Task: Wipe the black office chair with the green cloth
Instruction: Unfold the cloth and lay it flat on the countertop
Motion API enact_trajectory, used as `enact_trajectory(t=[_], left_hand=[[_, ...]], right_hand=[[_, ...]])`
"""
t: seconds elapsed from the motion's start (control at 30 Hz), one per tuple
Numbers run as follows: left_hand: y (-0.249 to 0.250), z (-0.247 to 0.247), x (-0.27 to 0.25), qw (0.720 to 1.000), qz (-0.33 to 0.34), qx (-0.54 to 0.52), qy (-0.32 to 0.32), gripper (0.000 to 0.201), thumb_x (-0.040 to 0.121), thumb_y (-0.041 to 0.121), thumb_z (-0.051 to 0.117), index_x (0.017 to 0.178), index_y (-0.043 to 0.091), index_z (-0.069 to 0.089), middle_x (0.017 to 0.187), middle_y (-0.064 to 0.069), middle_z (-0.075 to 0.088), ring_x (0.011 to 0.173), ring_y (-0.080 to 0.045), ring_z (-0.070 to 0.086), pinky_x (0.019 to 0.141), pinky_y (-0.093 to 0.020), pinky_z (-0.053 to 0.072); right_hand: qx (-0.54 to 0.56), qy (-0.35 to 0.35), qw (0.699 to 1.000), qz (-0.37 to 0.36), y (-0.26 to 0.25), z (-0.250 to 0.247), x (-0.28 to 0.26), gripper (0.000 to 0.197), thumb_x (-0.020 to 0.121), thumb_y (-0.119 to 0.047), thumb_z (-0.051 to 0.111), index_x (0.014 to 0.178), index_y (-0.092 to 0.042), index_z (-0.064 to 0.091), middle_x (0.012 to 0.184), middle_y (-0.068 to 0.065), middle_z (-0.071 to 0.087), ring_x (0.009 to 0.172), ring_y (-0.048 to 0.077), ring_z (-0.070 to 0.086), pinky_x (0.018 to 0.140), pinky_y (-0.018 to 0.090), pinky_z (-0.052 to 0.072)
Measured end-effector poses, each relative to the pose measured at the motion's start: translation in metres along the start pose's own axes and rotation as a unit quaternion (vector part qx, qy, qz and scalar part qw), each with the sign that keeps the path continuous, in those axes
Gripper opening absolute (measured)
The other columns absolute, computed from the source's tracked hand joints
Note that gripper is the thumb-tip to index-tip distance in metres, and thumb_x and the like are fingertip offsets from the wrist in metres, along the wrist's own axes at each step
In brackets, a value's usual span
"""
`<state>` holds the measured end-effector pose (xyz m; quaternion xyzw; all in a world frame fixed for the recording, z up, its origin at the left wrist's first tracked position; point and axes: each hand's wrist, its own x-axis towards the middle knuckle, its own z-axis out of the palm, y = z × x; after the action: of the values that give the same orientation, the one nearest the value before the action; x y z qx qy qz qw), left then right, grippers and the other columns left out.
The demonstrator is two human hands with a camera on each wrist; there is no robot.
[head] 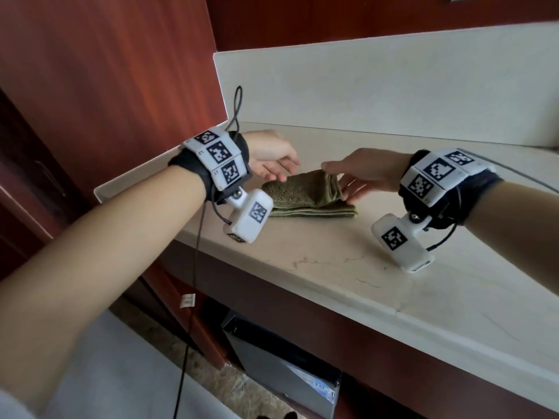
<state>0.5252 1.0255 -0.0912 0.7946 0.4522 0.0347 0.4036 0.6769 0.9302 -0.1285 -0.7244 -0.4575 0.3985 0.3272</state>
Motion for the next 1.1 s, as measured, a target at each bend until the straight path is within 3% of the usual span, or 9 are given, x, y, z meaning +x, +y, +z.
enact_trajectory(t=[0.1,0.33,0.43,0.53,0.67,0.73,0.83,0.97,1.1], left_hand=[[-0.017,-0.013,0.002,0.997,0.01,0.058,0.056,0.025,0.095,0.017,0.051,0.119,0.008,0.054,0.102,-0.002,0.053,0.064,-0.009,0.048,0.045,-0.016,0.043],[-0.036,-0.015,0.001,0.99,0.03,0.137,-0.01,0.027,0.094,0.02,0.054,0.121,0.026,0.053,0.104,0.001,0.054,0.093,-0.012,0.052,0.071,-0.023,0.047],[-0.035,-0.007,0.0,0.976,0.048,0.204,-0.057,0.041,0.094,0.024,0.055,0.134,0.03,0.044,0.136,0.001,0.046,0.119,-0.019,0.05,0.085,-0.027,0.048],[-0.037,0.002,0.004,0.941,0.047,0.317,-0.113,0.058,0.095,0.037,0.051,0.146,0.032,0.026,0.141,-0.007,0.045,0.123,-0.028,0.049,0.102,-0.04,0.042],[-0.035,0.003,0.009,0.915,0.051,0.377,-0.134,0.06,0.096,0.041,0.047,0.148,0.035,0.018,0.136,-0.004,0.05,0.111,-0.027,0.057,0.1,-0.04,0.044],[-0.034,0.001,0.009,0.94,0.044,0.311,-0.134,0.055,0.097,0.033,0.047,0.147,0.033,0.023,0.132,0.005,0.042,0.105,-0.017,0.055,0.095,-0.033,0.047],[-0.04,-0.003,0.012,0.977,0.022,0.18,-0.114,0.05,0.097,0.016,0.05,0.142,0.031,0.035,0.131,-0.004,0.041,0.116,-0.018,0.044,0.096,-0.034,0.046],[-0.043,-0.008,0.014,0.983,0.029,0.157,-0.094,0.052,0.093,0.005,0.054,0.138,0.029,0.041,0.15,-0.001,0.027,0.133,-0.022,0.035,0.093,-0.032,0.048],[-0.045,-0.028,0.021,0.986,0.009,0.157,-0.055,0.053,0.092,0.001,0.054,0.137,0.027,0.043,0.145,-0.007,0.035,0.128,-0.029,0.042,0.091,-0.037,0.048]], right_hand=[[-0.081,0.002,0.997,-0.008,-0.007,-0.001,0.001,0.023,0.091,-0.022,0.061,0.088,0.001,0.06,0.075,0.009,0.062,0.061,0.017,0.061,0.055,0.026,0.053],[-0.126,0.014,0.991,0.04,-0.012,-0.013,-0.003,0.009,0.09,-0.002,0.051,0.089,0.003,0.058,0.068,0.011,0.062,0.063,0.022,0.067,0.061,0.034,0.056],[-0.2,-0.009,0.976,0.08,-0.006,-0.012,-0.005,0.015,0.089,-0.004,0.054,0.097,0.007,0.061,0.075,0.013,0.067,0.062,0.021,0.066,0.054,0.03,0.055],[-0.256,-0.024,0.962,0.089,0.0,-0.012,-0.005,0.02,0.088,-0.006,0.058,0.105,0.003,0.062,0.079,0.011,0.069,0.062,0.019,0.065,0.051,0.028,0.053],[-0.281,-0.017,0.957,0.077,-0.003,-0.014,-0.004,0.023,0.092,-0.018,0.058,0.11,-0.004,0.057,0.09,0.008,0.066,0.074,0.019,0.065,0.053,0.031,0.052],[-0.287,-0.019,0.955,0.07,-0.005,-0.015,-0.002,0.029,0.093,-0.029,0.057,0.111,-0.007,0.054,0.096,0.007,0.063,0.081,0.018,0.064,0.055,0.034,0.054],[-0.319,-0.045,0.944,0.072,-0.008,-0.013,0.0,0.033,0.091,-0.028,0.06,0.114,-0.005,0.056,0.094,0.008,0.062,0.082,0.02,0.063,0.06,0.035,0.055],[-0.355,-0.069,0.929,0.085,-0.015,-0.008,0.007,0.038,0.086,-0.024,0.067,0.117,-0.004,0.055,0.09,0.007,0.061,0.082,0.021,0.064,0.065,0.038,0.055],[-0.365,-0.076,0.925,0.071,-0.027,0.008,0.017,0.044,0.081,-0.032,0.071,0.113,-0.005,0.056,0.097,0.005,0.059,0.087,0.021,0.062,0.063,0.037,0.053]])
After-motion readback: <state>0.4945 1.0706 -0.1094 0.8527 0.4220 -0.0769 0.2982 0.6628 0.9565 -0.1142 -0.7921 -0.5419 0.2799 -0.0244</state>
